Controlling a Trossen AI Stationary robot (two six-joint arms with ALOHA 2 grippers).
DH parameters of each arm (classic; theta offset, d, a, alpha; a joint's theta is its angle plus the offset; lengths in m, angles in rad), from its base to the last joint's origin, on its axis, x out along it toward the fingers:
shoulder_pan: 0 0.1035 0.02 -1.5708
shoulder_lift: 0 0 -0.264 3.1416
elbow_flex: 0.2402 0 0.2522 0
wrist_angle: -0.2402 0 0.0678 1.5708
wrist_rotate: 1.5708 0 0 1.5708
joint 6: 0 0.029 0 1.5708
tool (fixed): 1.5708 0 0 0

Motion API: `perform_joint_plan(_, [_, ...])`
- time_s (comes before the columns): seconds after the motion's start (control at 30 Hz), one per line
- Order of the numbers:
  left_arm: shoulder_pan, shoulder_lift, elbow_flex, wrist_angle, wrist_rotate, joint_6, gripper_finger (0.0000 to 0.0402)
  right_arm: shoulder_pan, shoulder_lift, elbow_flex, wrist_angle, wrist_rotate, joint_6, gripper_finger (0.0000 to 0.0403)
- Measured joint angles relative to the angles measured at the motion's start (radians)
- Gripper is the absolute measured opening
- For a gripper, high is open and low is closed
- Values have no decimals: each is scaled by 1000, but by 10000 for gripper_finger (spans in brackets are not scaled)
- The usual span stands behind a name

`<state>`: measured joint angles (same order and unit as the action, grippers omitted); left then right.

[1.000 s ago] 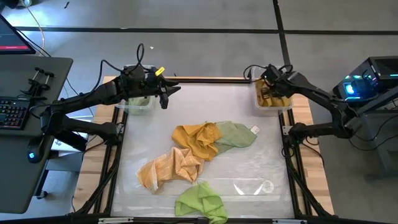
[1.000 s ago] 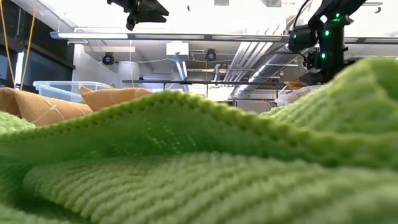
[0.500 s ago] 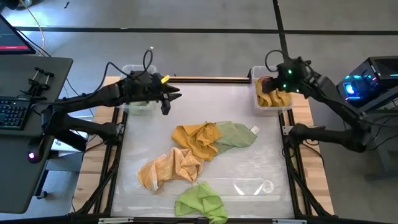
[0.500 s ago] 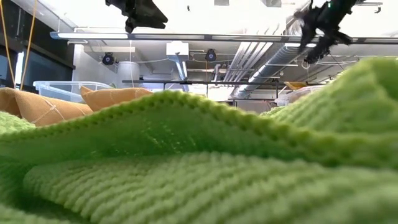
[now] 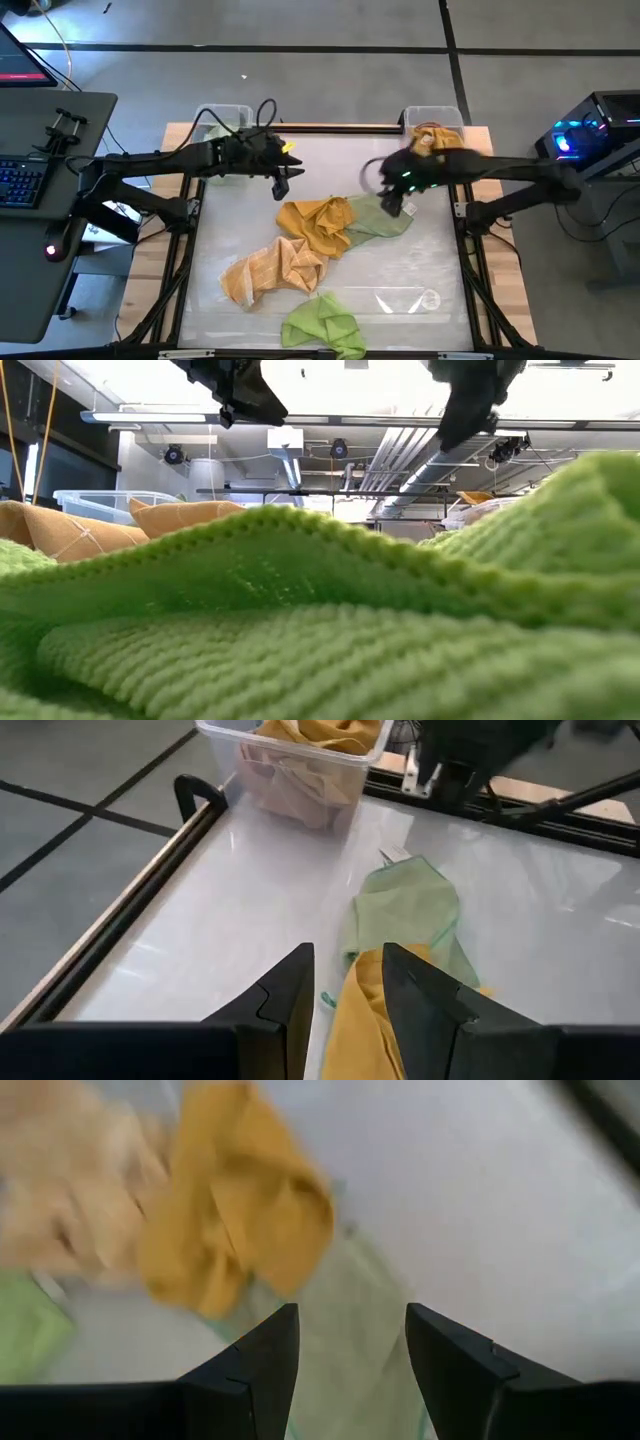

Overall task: Sort towels by color in basket
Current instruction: Put the green microfiber towel into the left transparent bin

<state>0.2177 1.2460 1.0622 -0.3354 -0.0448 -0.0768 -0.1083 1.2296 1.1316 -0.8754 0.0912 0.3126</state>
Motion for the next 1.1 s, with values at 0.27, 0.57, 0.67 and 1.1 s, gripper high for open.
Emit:
perform_joint_plan(0.27, [-38, -3, 0, 1, 2, -25, 106, -45, 344, 0, 35, -58, -94, 174])
perform_joint_plan(0.57, [-96, -4, 0, -5, 2, -51, 106, -74, 608, 0, 94, -129, -38, 105])
perform_joint_plan(0.67, [-110, -4, 0, -4, 1, -51, 106, -75, 615, 2, 95, -126, 3, 47])
perform_joint_plan(1.1, [-143, -4, 0, 29, -79, -48, 106, -75, 217, -2, 144, 51, 185, 9])
